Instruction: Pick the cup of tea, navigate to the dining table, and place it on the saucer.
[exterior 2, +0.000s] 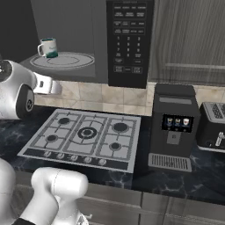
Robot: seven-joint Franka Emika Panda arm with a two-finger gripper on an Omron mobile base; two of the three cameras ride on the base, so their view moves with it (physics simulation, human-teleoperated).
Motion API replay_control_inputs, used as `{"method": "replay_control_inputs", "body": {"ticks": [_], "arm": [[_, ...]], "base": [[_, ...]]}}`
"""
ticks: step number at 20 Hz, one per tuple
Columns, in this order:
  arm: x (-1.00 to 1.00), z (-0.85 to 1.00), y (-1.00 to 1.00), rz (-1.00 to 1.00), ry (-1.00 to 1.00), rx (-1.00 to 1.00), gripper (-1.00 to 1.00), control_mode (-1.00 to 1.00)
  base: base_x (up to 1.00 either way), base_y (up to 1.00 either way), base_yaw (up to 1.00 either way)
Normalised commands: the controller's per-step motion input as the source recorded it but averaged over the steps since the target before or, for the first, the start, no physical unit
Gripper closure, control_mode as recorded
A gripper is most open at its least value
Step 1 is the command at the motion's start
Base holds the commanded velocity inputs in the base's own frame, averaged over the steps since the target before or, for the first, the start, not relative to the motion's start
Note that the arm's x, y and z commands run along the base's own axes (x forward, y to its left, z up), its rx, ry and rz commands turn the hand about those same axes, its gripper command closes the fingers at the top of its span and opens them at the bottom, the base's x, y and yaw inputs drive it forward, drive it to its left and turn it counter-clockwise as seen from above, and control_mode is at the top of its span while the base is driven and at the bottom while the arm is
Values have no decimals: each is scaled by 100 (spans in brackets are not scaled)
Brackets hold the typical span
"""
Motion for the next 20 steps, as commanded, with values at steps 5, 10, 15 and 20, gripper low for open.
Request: {"method": "replay_control_inputs", "body": {"ticks": [5,10,15,20], "arm": [[0,100,42,0,-14,13,-100,-100],[28,48,47,0,-3,12,-100,-100],[39,26,38,0,-5,3,-100,-100],[24,3,4,0,-2,0,-100,-100]], "base": [[0,0,0],[0,0,0],[0,0,0],[0,0,0]]}}
